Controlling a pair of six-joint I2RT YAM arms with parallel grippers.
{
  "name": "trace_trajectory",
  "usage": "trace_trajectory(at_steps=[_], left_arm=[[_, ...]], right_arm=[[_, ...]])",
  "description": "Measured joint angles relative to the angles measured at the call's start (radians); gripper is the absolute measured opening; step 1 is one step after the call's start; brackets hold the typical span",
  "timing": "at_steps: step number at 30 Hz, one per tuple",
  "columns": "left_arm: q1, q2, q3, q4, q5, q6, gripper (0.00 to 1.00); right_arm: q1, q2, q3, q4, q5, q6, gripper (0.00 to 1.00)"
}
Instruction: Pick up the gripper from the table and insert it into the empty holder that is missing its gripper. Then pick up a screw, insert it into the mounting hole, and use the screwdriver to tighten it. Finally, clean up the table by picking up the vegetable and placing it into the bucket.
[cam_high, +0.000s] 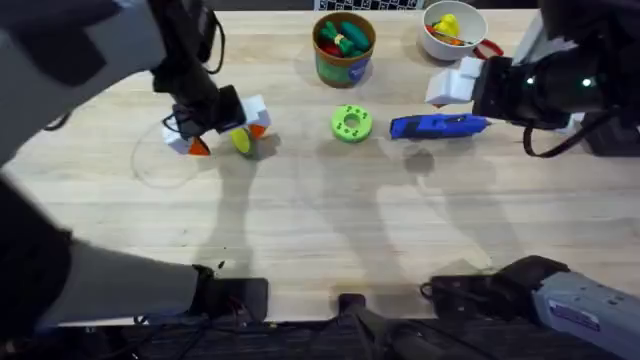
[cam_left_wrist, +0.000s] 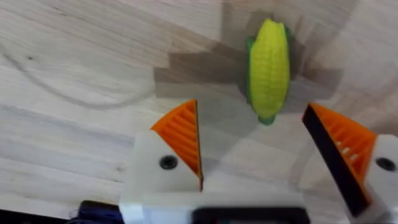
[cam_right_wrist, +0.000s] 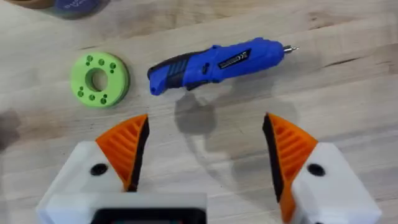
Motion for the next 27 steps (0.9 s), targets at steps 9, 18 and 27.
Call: trace_trajectory(at_steps=[9, 18, 27], left_arm=[[0.0, 0.161, 0.005, 0.051, 0.033, -0.221, 0.987], [0.002, 0.163, 0.01, 0.083, 0.036, -0.278, 0.641], [0.004, 0.164, 0.015, 0.086, 0.036, -0.283, 0.026]], right_arm=[[0.0, 0.0, 0.0, 0.0, 0.0, 0.0, 0.991], [0.0, 0.0, 0.0, 0.0, 0.0, 0.0, 0.99], [0.0, 0.0, 0.0, 0.001, 0.0, 0.0, 0.99]])
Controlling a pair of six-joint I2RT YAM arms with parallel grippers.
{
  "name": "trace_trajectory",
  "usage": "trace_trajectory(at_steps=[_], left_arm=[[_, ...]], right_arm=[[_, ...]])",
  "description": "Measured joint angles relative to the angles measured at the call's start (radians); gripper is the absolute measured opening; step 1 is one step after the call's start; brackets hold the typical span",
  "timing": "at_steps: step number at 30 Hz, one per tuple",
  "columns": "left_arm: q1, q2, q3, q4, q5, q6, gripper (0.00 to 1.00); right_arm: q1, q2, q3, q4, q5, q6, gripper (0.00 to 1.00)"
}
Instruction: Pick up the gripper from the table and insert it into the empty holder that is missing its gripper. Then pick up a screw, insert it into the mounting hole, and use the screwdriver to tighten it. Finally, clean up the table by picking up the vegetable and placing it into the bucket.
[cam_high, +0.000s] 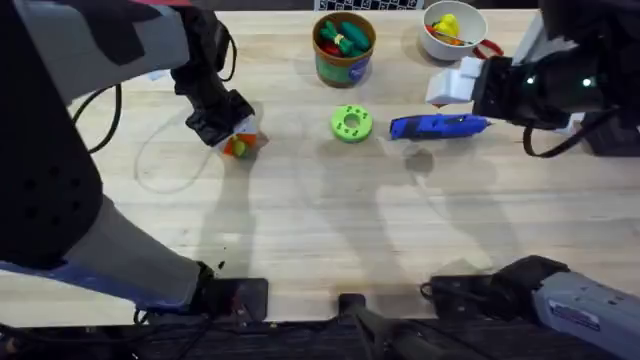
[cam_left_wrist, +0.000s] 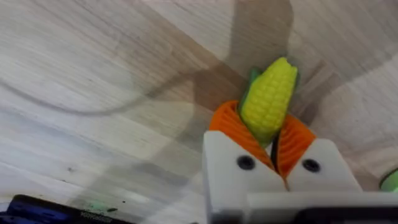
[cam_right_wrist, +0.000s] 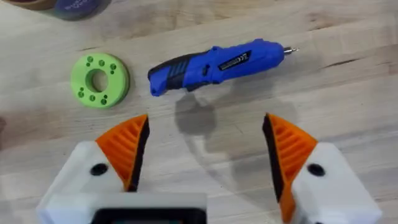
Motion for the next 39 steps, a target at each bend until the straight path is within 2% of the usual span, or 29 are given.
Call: trace_trajectory(at_steps=[3, 7, 13, 17, 19, 26, 31, 36, 37, 38, 39], left_arm=[[0.0, 0.002, 0.006, -0.004, 0.001, 0.028, 0.032], [0.0, 0.032, 0.086, -0.021, 0.008, 0.108, 0.032], [-0.019, 0.041, 0.322, -0.019, 0.028, 0.266, 0.032], [-0.061, 0.041, 0.467, 0.04, 0.066, 0.363, 0.032], [-0.085, 0.037, 0.5, 0.096, 0.094, 0.391, 0.032], [-0.175, 0.064, 0.512, 0.26, 0.144, 0.43, 0.032], [-0.245, 0.159, 0.512, 0.355, 0.157, 0.438, 0.032], [-0.289, 0.246, 0.512, 0.412, 0.163, 0.441, 0.032], [-0.293, 0.254, 0.512, 0.415, 0.163, 0.443, 0.067], [-0.296, 0.256, 0.512, 0.414, 0.163, 0.448, 0.186], [-0.298, 0.258, 0.512, 0.414, 0.165, 0.447, 0.36]], right_arm=[[0.0, 0.0, 0.0, 0.0, 0.0, 0.0, 0.989], [0.0, 0.0, 0.0, 0.0, 0.0, 0.0, 0.989], [0.0, 0.0, 0.0, 0.0, 0.0, 0.0, 0.985], [0.0, 0.0, 0.0, 0.0, 0.0, 0.0, 0.985], [0.0, 0.0, 0.0, 0.0, 0.0, 0.0, 0.985], [0.0, 0.0, 0.0, 0.001, 0.0, 0.0, 0.985], [0.0, 0.0, 0.0, 0.001, 0.0, 0.0, 0.99], [0.0, 0.0, 0.0, 0.001, 0.0, 0.0, 0.99], [0.0, 0.0, 0.0, 0.001, 0.0, 0.0, 0.99], [0.0, 0.0, 0.0, 0.001, 0.0, 0.0, 0.991], [0.0, 0.0, 0.0, 0.001, 0.0, 0.0, 0.991]])
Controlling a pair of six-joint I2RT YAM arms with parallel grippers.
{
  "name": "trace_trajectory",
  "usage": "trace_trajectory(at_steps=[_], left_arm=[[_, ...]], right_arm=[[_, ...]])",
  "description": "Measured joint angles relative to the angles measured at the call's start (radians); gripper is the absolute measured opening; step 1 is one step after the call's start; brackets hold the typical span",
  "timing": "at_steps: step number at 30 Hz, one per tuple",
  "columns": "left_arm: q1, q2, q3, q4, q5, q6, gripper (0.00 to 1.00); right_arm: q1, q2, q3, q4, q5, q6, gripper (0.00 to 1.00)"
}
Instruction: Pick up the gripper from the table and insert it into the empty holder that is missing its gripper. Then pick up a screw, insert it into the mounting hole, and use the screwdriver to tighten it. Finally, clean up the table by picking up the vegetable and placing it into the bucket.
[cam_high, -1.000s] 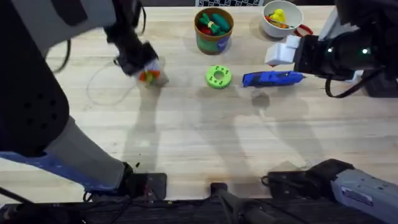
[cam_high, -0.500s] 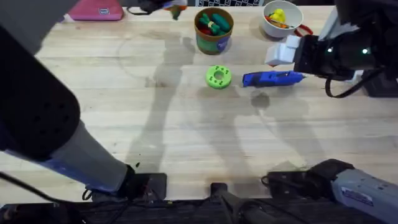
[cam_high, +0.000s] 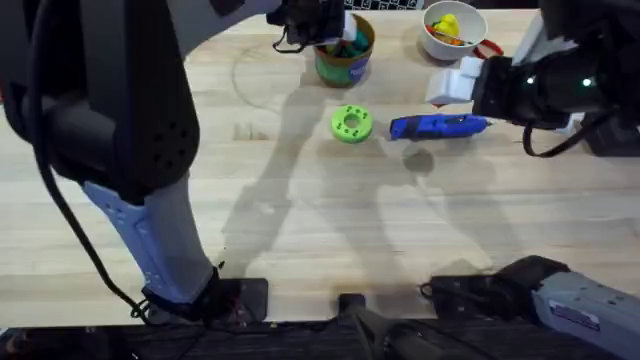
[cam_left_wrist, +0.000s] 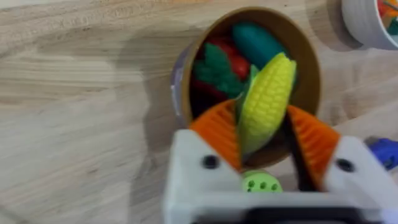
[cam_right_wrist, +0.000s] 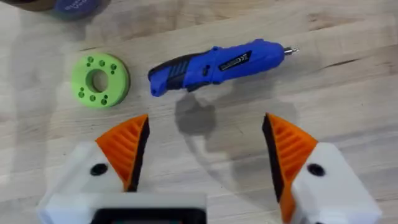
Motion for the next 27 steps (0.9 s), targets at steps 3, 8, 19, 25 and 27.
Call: trace_trajectory(at_steps=[3, 8, 19, 25, 27], left_arm=[[-0.002, -0.002, 0.002, 0.016, 0.011, 0.001, 0.834], [0.0, -0.008, 0.002, 0.014, 0.012, 0.001, 0.987], [0.001, -0.194, 0.002, -0.106, -0.044, 0.039, 0.988], [0.001, -0.36, 0.002, -0.309, -0.13, 0.054, 0.986], [0.001, -0.401, 0.002, -0.385, -0.154, 0.056, 0.985]], right_arm=[[0.0, 0.0, 0.0, 0.0, 0.0, 0.0, 0.992], [0.0, 0.0, 0.0, 0.0, 0.0, 0.0, 0.991], [0.0, 0.0, 0.0, 0.0, 0.0, 0.0, 0.99], [0.0, 0.0, 0.0, 0.0, 0.0, 0.0, 0.991], [0.0, 0.0, 0.0, 0.0, 0.0, 0.0, 0.991]])
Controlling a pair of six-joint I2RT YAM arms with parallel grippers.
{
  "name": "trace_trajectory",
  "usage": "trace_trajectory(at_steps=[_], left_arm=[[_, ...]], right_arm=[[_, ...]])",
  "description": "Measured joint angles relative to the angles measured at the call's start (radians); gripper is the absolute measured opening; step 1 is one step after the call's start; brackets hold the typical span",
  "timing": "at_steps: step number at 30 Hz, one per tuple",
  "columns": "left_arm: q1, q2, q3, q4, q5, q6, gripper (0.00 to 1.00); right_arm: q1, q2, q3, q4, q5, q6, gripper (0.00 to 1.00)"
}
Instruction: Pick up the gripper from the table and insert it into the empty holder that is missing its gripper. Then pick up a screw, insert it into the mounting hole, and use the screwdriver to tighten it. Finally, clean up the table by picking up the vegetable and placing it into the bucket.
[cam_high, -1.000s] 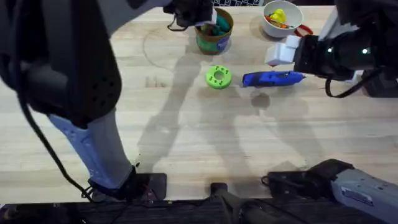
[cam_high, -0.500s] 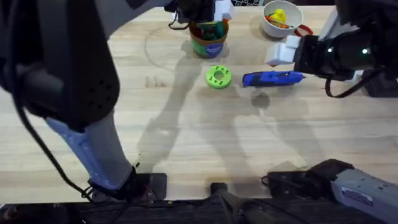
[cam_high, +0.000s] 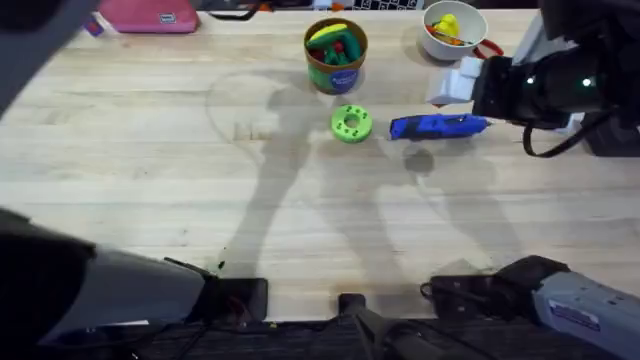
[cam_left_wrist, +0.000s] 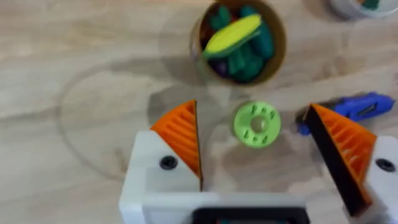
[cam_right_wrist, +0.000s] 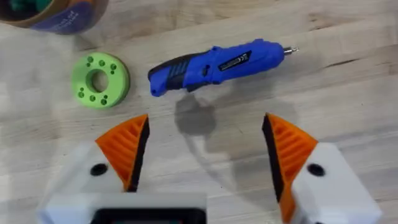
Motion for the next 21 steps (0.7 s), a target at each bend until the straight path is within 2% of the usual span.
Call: trace_trajectory(at_steps=[5, 10, 15, 18, 21], left_arm=[[0.0, -0.072, -0.029, -0.12, -0.032, 0.0, 0.985], [0.0, -0.212, -0.231, -0.127, -0.057, -0.01, 0.986], [0.0, -0.411, -0.459, -0.151, -0.079, -0.012, 0.985], [0.0, -0.505, -0.532, -0.156, -0.091, -0.011, 0.985], [0.0, -0.558, -0.553, -0.156, -0.098, -0.011, 0.985]], right_arm=[[0.0, 0.0, 0.0, 0.0, 0.0, 0.0, 0.991], [0.0, 0.0, 0.0, 0.0, 0.0, 0.0, 0.992], [0.0, 0.0, 0.0, -0.009, 0.0, 0.0, 0.991], [0.0, 0.0, 0.0, -0.028, -0.006, 0.0, 0.991], [0.0, 0.0, 0.0, -0.032, -0.042, -0.015, 0.991]])
